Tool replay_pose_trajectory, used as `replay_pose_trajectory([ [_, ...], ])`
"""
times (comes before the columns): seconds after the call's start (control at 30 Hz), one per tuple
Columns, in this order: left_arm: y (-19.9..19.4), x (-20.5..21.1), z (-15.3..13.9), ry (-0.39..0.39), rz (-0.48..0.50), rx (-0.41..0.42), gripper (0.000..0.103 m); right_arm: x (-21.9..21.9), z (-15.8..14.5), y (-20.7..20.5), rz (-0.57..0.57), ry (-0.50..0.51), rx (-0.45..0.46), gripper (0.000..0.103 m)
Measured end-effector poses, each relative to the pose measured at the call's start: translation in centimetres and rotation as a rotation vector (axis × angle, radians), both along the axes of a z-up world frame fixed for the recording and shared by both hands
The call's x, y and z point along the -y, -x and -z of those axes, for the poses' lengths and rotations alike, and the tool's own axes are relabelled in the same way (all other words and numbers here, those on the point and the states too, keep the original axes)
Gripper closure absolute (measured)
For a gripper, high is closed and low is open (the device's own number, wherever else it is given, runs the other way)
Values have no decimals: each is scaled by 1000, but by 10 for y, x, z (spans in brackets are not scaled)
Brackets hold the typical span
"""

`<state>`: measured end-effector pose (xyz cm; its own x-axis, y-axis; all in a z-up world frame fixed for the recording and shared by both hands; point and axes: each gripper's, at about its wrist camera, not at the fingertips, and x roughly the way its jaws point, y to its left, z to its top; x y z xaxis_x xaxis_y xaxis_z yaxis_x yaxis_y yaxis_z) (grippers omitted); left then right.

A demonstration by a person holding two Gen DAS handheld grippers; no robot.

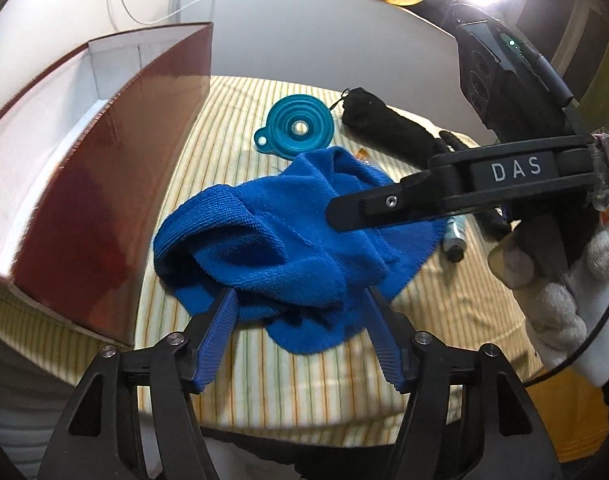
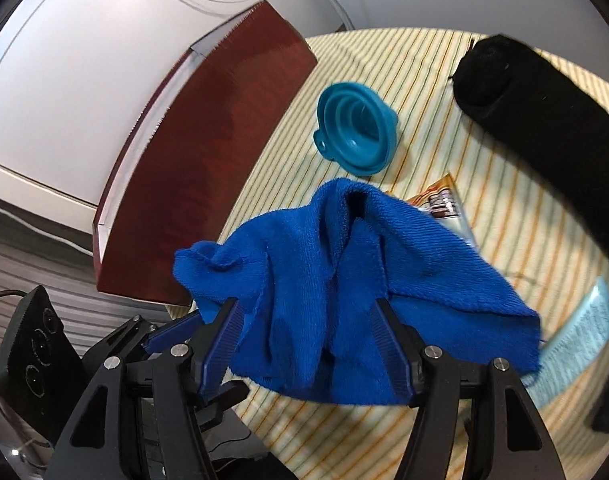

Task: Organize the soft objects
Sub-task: 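Move the right tool to the blue towel and pinch it, then lift the blue towel with the right tool over the shoebox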

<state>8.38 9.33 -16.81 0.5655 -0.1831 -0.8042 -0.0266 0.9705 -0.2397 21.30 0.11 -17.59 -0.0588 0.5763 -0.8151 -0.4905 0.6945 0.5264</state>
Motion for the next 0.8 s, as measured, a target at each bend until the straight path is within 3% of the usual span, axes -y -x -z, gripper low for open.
replay_pose_trajectory([
  [0.37,-16,2,14,80,23,24,41,-14,8,1,-33,-16,-31,43],
  [0.47,-17,1,14,107,16,34,43,-19,10,4,-45,-12,-28,56],
  [0.6,-19,-1,15,119,0,42,62,-20,11,4,-38,-16,-35,67],
  [0.7,-21,-2,16,137,-6,39,76,-20,14,7,-38,-28,-59,86],
  [0.8,-23,0,15,136,-6,43,77,-20,11,13,-36,-25,-44,87],
])
